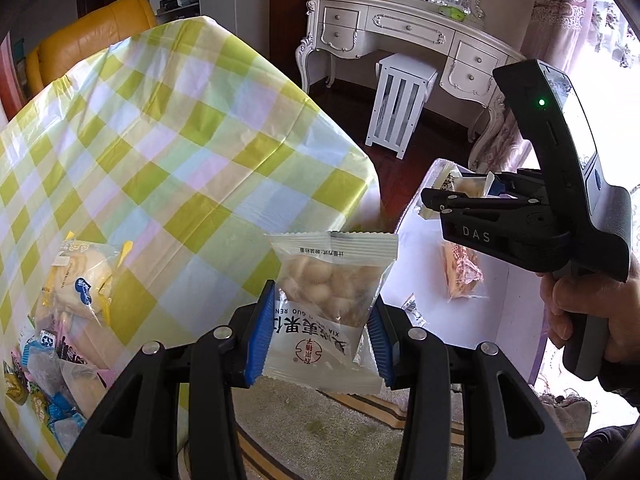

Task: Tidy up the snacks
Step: 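Lift both held snacks and carry them over the white box, then open the right tool to drop the pastry bag while the left releases the nut packet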

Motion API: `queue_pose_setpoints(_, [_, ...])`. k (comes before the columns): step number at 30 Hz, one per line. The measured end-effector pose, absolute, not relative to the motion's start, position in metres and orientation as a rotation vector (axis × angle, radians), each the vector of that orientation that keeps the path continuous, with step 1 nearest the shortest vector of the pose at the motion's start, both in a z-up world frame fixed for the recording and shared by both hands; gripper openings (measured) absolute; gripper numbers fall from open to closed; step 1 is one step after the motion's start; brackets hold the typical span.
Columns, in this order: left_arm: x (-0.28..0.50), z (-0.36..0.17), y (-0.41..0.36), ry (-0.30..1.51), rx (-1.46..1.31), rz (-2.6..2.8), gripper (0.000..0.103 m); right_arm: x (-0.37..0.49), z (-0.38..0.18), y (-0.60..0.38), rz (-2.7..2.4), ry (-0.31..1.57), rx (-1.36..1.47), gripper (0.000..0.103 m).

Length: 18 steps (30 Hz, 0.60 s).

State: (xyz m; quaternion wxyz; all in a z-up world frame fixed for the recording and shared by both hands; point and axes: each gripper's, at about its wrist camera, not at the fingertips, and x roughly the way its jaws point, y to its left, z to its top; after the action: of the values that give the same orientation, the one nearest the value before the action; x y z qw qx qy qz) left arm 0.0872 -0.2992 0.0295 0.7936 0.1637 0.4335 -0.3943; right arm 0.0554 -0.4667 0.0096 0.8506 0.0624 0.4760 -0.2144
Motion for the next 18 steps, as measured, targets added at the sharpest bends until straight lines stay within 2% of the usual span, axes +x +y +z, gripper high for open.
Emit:
queue_pose_setpoints(7, [0.087,0.016,-0.329,0.989,0.398,-0.915,0.042,0.038,-0.007,-0.5,-0.505,1.022,0.181,0.045])
queue_pose_setpoints(18, [0.061,-0.015,-0.388,1.085,0.586,-1.044,0.042,0.028,-0.063,-0.525,-0.517,1.122,0.254,0.045])
